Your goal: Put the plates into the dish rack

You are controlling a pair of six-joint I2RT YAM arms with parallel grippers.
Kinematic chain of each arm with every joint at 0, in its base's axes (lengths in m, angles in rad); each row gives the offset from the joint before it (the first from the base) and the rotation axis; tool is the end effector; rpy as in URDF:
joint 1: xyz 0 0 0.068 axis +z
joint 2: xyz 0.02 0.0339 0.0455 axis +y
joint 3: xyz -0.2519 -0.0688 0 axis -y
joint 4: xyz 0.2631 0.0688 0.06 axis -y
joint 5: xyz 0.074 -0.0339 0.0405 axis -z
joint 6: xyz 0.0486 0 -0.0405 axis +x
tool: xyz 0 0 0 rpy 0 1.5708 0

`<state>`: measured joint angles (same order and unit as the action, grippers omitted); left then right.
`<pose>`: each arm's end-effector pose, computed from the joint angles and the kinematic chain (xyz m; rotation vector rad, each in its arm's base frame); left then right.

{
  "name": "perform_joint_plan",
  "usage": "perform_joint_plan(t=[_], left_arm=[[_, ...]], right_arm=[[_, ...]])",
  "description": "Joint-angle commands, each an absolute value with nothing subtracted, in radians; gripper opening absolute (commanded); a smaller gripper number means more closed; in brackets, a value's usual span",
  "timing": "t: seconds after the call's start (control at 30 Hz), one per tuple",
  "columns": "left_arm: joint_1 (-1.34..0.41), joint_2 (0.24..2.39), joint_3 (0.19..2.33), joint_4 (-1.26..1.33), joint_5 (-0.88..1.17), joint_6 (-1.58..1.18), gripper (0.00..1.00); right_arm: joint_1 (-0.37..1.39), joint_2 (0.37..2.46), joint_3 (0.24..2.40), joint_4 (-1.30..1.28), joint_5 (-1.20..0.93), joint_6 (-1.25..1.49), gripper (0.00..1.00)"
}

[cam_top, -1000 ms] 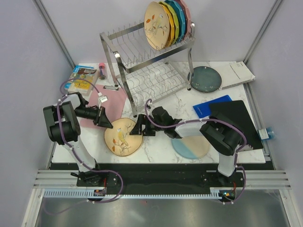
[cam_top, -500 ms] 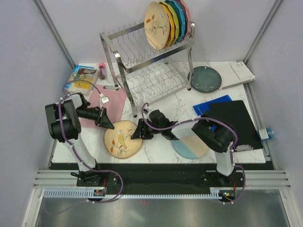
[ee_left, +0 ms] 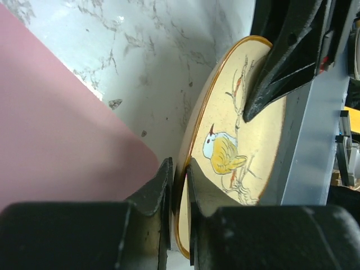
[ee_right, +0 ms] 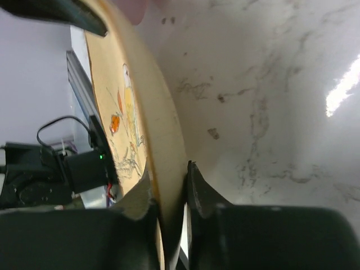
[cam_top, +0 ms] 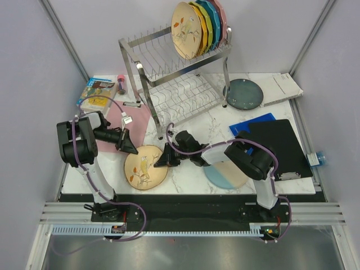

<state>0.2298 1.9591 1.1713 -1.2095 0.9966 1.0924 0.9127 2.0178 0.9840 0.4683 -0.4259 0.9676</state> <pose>0.3033 0.0290 0.1111 0.7714 2.3753 -1.3949 0.2379 0.3405 0.0819 -0.2277 2.4985 1.4238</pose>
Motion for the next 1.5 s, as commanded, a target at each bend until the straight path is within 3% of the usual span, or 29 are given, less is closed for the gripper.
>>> perform_joint_plan(t=[0.0, 0.03, 0.17, 0.23, 0.27, 0.53, 0.77, 0.87, 0.97, 1.1, 1.13, 1.23, 1.47], left_arm=[[0.218, 1.971, 1.167, -1.54, 1.152, 1.042, 0.08], [0.224, 1.97, 1.17, -1.54, 1.152, 1.039, 0.14], [0.253, 1.941, 1.209, -1.539, 1.152, 1.034, 0.31], [0.279, 1.918, 1.227, -1.536, 1.157, 1.038, 0.46], [0.288, 1.893, 1.248, -1.536, 1.158, 1.043, 0.5], [0.334, 1.755, 1.313, -1.516, 1.063, 1.045, 0.61], [0.334, 1.683, 1.331, -1.451, 1.006, 0.986, 0.63], [0.333, 1.707, 1.341, -1.451, 0.962, 1.002, 0.62], [0.333, 1.726, 1.348, -1.445, 0.931, 1.006, 0.62], [0.331, 1.72, 1.344, -1.421, 0.943, 0.98, 0.62], [0.333, 1.721, 1.339, -1.416, 0.948, 0.979, 0.62], [0.331, 1.738, 1.342, -1.391, 0.959, 0.951, 0.62], [0.315, 1.75, 1.332, -1.355, 0.976, 0.916, 0.61]], right_arm=[[0.92, 1.945, 1.049, 0.529, -0.455, 0.911, 0.06], [0.914, 1.922, 1.04, 0.502, -0.46, 0.89, 0.0], [0.867, 1.748, 1.008, 0.247, -0.505, 0.732, 0.0], [0.838, 1.706, 1.038, 0.136, -0.561, 0.632, 0.0], [0.809, 1.671, 1.064, -0.029, -0.574, 0.586, 0.0], [0.82, 1.52, 1.524, -0.696, -0.451, 0.069, 0.0], [0.839, 1.619, 2.146, -0.802, -0.216, -0.192, 0.0], [0.839, 1.707, 2.377, -0.793, -0.157, -0.216, 0.0], [0.839, 1.744, 2.471, -0.691, -0.065, -0.216, 0.0], [0.848, 1.769, 2.458, -0.41, 0.275, -0.222, 0.0], [0.85, 1.781, 2.444, -0.258, 0.442, -0.227, 0.0], [0.857, 1.83, 2.411, 0.042, 0.657, -0.305, 0.0], [0.887, 1.881, 2.411, 0.348, 0.796, -0.46, 0.0]])
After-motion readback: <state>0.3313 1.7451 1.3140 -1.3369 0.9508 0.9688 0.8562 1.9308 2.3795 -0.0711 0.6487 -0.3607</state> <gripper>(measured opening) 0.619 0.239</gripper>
